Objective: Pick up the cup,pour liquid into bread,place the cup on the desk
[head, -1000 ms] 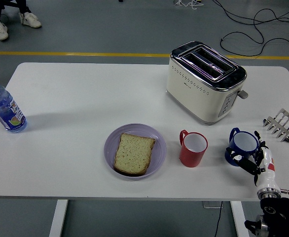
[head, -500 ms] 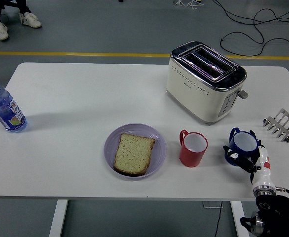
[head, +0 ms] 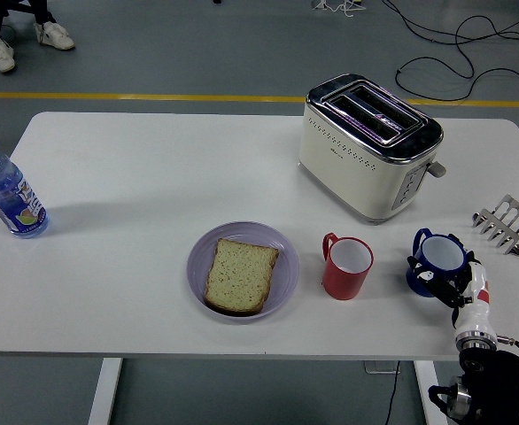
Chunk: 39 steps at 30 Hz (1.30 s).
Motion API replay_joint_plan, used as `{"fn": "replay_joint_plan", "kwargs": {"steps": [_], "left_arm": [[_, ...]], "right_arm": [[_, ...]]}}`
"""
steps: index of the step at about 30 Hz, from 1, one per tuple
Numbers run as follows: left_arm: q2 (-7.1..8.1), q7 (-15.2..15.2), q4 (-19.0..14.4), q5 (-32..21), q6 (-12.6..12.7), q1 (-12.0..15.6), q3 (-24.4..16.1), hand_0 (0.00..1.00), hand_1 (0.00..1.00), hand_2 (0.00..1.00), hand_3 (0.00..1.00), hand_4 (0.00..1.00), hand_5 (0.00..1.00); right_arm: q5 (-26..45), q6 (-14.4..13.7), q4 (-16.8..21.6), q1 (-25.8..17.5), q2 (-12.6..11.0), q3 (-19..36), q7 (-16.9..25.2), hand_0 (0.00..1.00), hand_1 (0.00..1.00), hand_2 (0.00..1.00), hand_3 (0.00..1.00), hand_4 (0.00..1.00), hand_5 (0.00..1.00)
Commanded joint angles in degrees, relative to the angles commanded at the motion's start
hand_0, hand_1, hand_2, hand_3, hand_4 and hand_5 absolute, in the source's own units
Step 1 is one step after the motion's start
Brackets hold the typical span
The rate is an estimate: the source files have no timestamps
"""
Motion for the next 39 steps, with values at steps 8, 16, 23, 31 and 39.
{"fn": "replay_joint_plan", "kwargs": {"steps": [8,16,23,31,39], "left_arm": [[-0.07,0.0,0.0,-0.3,0.0,0.0,0.3,0.662,0.705,0.726,0.627,0.381,0.923],[-0.09,0.0,0.0,-0.6,0.0,0.2,0.6,0.662,0.706,0.727,0.627,0.381,0.923],[-0.02,-0.1,0.0,-0.6,0.0,0.2,0.7,0.662,0.706,0.726,0.627,0.381,0.923],[-0.01,-0.1,0.0,0.0,-0.1,0.7,0.2,0.662,0.706,0.726,0.627,0.381,0.920],[0.19,0.0,0.0,1.1,-0.1,0.9,-0.6,0.662,0.705,0.727,0.627,0.381,0.920]], "right_arm": [[1.0,-0.4,-0.7,0.3,0.0,-0.3,0.6,0.750,0.681,0.793,0.818,0.898,0.094],[3.0,-1.1,-0.9,0.3,0.0,-0.8,1.2,0.692,0.628,0.727,0.764,0.845,0.066],[3.8,-1.3,-0.1,0.1,-0.1,-0.3,3.4,0.610,0.573,0.654,0.720,0.796,0.045],[2.1,-1.3,3.3,-1.0,-1.0,1.0,4.9,0.490,0.490,0.569,0.647,0.810,0.070],[0.3,-1.3,9.6,-2.0,-2.0,3.3,4.9,0.448,0.454,0.553,0.601,0.801,0.062]]}}
